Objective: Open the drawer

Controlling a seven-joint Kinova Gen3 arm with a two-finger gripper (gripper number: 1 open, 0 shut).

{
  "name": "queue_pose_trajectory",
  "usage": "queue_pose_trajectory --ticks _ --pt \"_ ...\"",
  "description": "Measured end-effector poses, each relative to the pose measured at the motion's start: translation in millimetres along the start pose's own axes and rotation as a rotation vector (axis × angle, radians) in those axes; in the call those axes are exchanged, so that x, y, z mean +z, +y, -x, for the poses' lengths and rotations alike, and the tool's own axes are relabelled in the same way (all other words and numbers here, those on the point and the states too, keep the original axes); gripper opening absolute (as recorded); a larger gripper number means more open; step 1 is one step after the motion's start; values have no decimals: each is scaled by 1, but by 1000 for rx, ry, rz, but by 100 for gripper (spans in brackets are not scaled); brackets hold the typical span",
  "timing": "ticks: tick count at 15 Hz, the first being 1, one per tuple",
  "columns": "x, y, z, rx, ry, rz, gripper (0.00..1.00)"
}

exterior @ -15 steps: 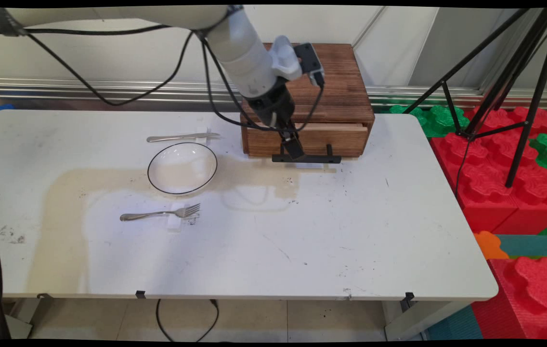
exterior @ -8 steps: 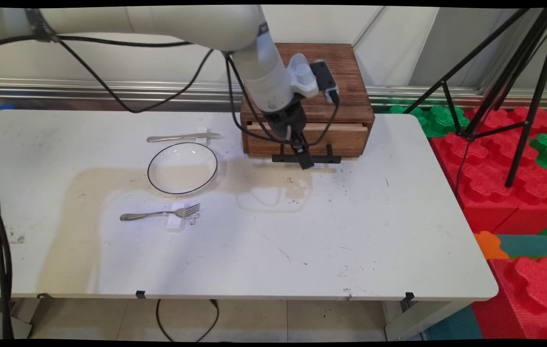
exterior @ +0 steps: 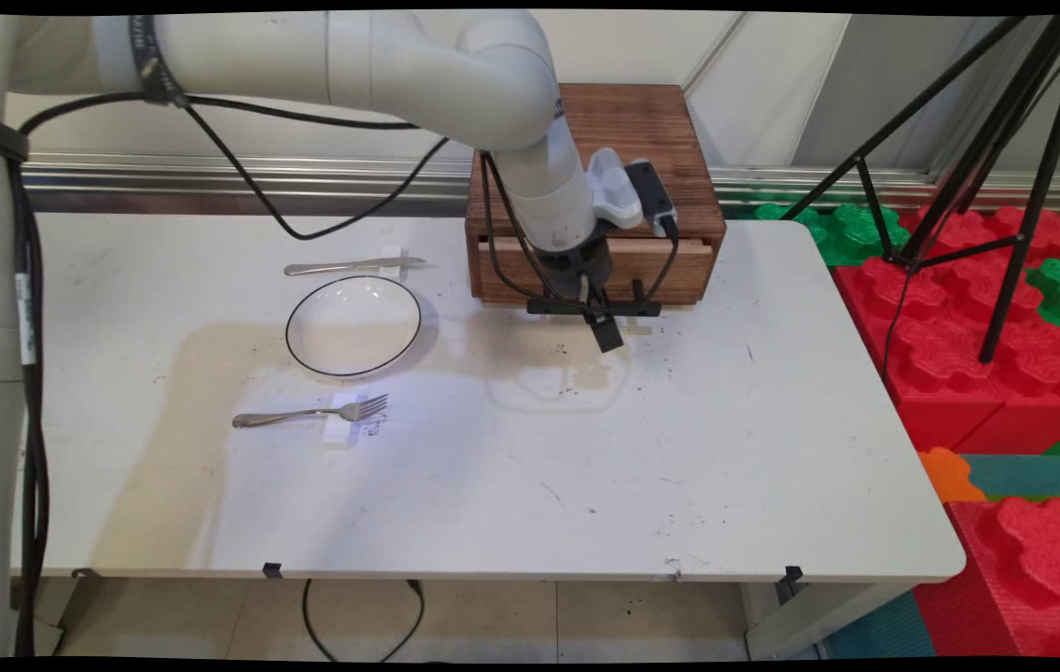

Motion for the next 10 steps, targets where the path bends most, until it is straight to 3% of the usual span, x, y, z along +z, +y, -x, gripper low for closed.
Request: queue_pose_trajectory --ticks 10 --pt "33 10 -3 -23 -31 -19 100"
